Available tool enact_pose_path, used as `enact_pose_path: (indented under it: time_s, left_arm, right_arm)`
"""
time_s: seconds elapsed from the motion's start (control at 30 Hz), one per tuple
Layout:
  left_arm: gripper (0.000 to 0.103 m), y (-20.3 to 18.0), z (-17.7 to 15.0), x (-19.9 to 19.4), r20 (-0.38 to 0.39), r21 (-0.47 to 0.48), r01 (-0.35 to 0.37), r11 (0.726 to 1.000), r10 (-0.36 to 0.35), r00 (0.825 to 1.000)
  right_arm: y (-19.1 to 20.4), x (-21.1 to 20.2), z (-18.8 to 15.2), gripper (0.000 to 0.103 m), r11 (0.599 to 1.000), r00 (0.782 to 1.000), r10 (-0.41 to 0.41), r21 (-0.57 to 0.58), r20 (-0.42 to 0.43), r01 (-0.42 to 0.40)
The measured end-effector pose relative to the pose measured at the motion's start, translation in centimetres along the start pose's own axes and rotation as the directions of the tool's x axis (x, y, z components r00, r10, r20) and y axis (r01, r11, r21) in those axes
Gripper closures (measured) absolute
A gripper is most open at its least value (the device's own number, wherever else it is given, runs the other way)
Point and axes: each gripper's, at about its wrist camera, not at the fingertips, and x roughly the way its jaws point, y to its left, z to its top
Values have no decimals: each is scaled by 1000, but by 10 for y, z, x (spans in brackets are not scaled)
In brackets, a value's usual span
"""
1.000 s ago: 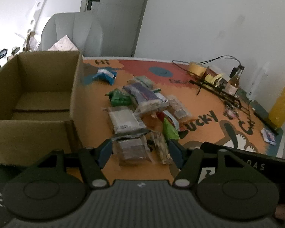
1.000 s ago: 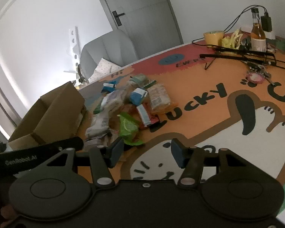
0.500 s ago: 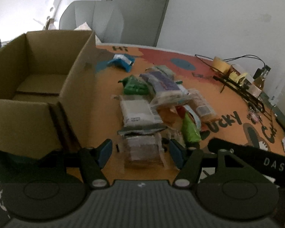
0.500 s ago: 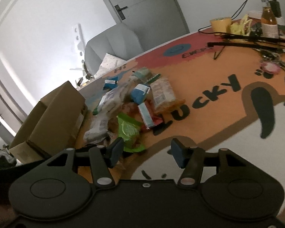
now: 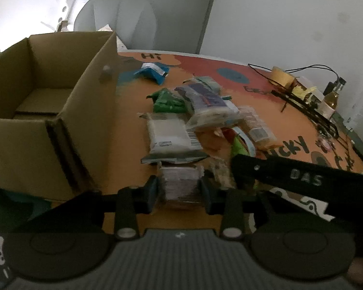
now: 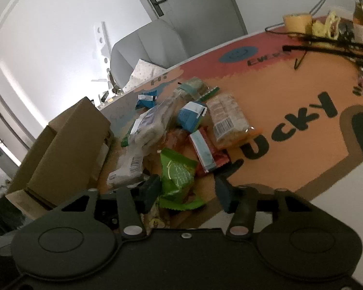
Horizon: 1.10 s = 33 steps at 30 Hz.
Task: Organize snacks
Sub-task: 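Grasp a clear snack packet with the left tool while the right tool grasps a green packet, then carry both packets over the cardboard box and open both tools to drop them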
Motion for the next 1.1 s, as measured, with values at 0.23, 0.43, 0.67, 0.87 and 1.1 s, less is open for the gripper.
enact_pose_path:
  time_s: [0.23, 0.43, 0.67, 0.87, 1.1]
  left_arm:
    - [69, -3, 1, -9, 24, 17, 23, 1000, -24, 999]
    - [69, -6, 10, -23, 69, 20, 34, 999, -35, 997]
    - [69, -7, 28, -42, 125, 34, 52, 998, -56, 991]
    - [69, -5, 48, -53, 155, 44, 71, 996, -77, 985]
    - [69, 4, 66, -66, 192, 61, 83, 995, -93, 977]
  right_arm:
    - [-4, -10, -1, 84, 998, 999, 52, 20, -1, -51]
    - [-3, -29, 3, 85, 997, 997, 65, 30, 47, -67]
    - [5, -43, 13, 85, 997, 993, 71, 33, 96, -74]
    - [19, -49, 27, 85, 997, 986, 75, 20, 147, -79]
    - [34, -52, 37, 85, 996, 980, 85, 12, 180, -89]
